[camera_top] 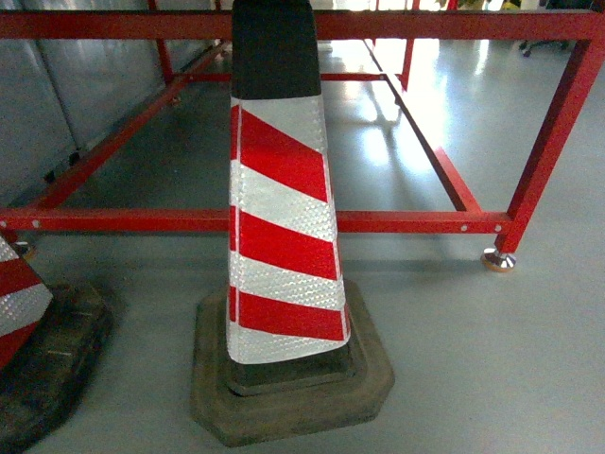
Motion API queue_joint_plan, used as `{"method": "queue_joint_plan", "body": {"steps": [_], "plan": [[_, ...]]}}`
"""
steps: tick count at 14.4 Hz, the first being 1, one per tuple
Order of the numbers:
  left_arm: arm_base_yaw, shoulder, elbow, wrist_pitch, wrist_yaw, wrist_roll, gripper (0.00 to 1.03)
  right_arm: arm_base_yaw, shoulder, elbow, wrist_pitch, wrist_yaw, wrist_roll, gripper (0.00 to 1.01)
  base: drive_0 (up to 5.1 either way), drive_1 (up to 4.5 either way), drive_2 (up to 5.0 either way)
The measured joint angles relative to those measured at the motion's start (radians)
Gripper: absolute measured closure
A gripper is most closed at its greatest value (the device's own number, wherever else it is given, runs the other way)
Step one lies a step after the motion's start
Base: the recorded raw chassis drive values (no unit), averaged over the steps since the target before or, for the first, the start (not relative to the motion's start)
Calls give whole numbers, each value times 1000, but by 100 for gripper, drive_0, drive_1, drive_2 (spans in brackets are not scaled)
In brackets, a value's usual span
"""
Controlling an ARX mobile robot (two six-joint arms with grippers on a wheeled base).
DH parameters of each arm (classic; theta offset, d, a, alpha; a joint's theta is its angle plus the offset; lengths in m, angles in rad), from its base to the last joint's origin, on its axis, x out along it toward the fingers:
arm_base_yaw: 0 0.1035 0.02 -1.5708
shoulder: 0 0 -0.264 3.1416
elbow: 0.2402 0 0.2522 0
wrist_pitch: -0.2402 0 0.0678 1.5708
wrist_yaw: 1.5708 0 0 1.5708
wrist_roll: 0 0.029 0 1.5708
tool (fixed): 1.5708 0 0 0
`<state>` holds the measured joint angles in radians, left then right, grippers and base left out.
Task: Pick blue part to blue bin on bottom shelf
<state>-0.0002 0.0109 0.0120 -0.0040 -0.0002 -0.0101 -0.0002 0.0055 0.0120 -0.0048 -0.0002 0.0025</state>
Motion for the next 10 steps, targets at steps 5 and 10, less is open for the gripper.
{"method": "queue_joint_plan", "body": {"steps": [5,10], "plan": [[0,0,0,0,0,0,5,0,0,0,0,0,0,3,0,0,0],[0,0,0,0,0,0,5,0,0,0,0,0,0,3,0,0,0]]}}
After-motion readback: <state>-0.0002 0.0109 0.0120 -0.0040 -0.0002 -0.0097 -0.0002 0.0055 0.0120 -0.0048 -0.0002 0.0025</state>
